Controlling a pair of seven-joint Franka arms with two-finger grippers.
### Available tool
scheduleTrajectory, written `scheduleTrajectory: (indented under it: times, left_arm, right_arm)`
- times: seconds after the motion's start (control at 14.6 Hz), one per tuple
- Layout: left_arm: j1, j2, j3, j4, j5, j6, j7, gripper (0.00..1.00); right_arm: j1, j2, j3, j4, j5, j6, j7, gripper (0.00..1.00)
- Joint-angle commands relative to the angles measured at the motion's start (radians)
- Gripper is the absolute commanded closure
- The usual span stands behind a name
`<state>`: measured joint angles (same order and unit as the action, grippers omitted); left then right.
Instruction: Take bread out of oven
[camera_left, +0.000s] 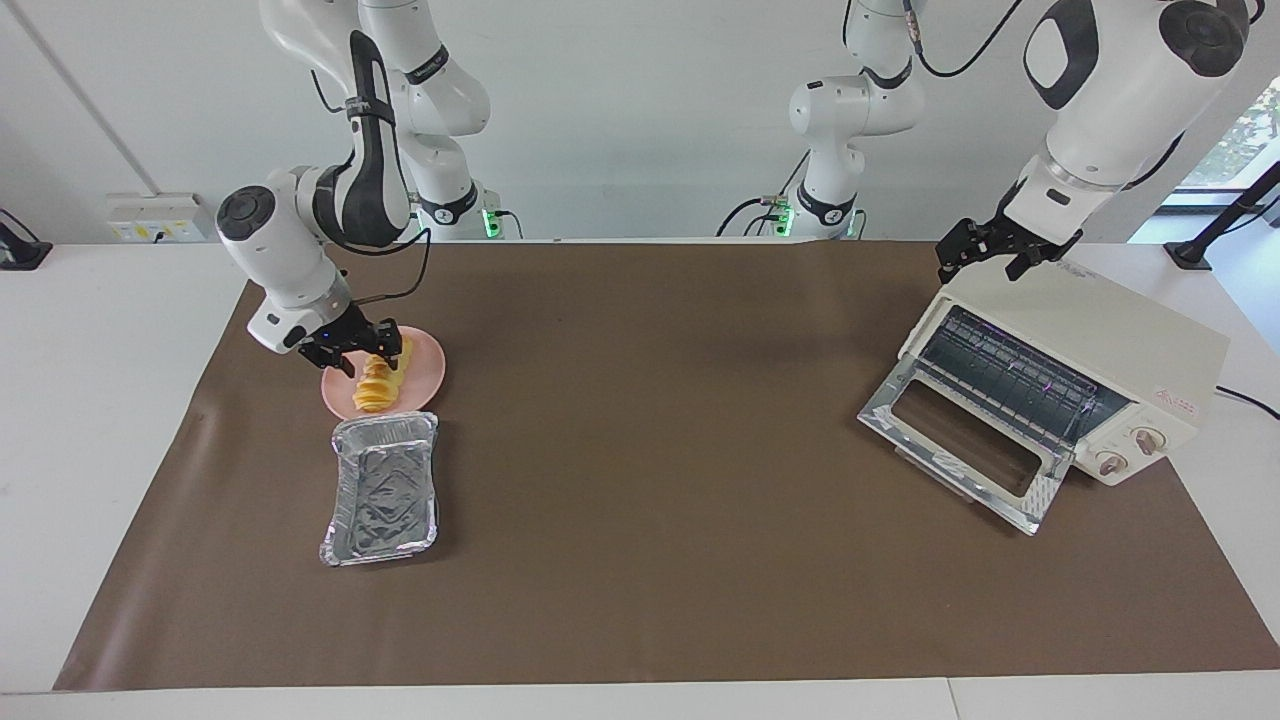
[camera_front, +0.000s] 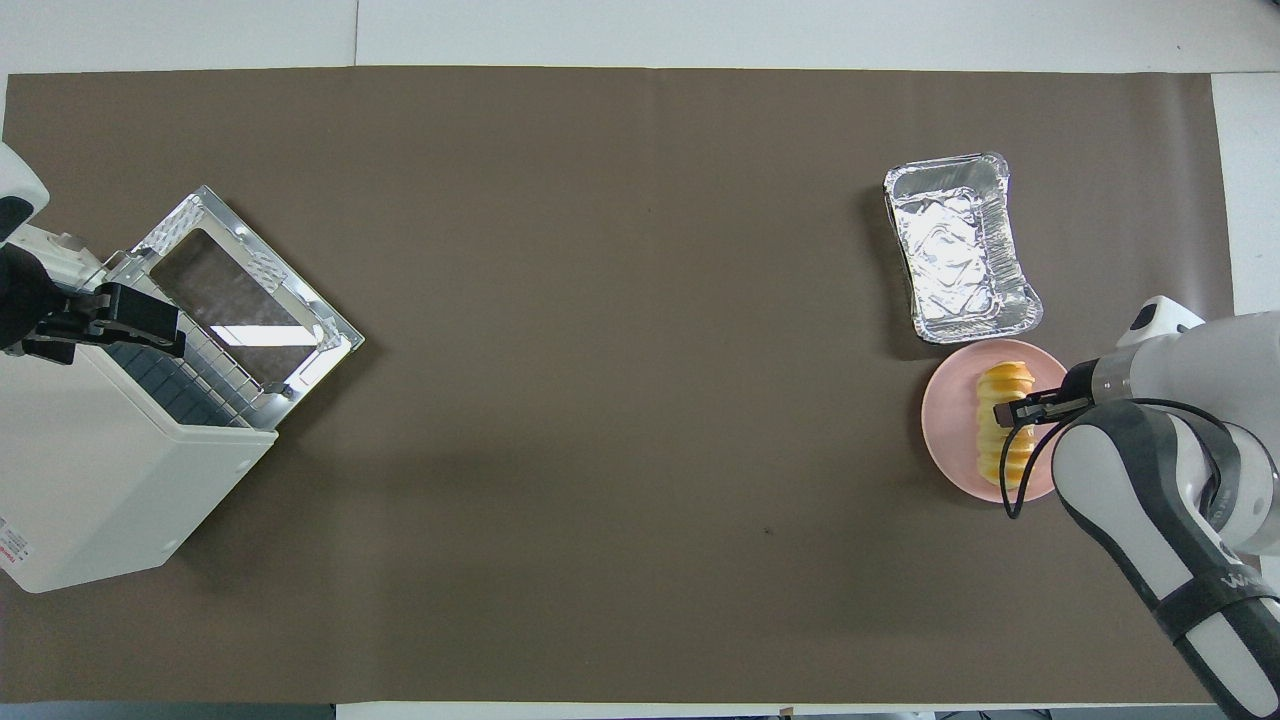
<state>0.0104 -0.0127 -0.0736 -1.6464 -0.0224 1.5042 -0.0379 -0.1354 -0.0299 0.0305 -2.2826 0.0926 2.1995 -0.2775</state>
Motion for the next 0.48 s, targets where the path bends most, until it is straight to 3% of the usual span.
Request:
scheduleTrajectory:
  times: [0.0, 0.41]
  left_arm:
    - [0.013, -0.016, -0.002, -0.019, -0.017, 0.016, 0.009, 0.00]
    - [0.011, -0.016, -0.002, -0.018, -0.017, 0.016, 0.009, 0.00]
  right_arm:
    - [0.004, 0.010, 0.008, 0.188, -0.002, -0.157, 0.046, 0.00]
    - [-0.006, -0.034, 0.009, 0.357, -0.005, -0.331, 0.047, 0.00]
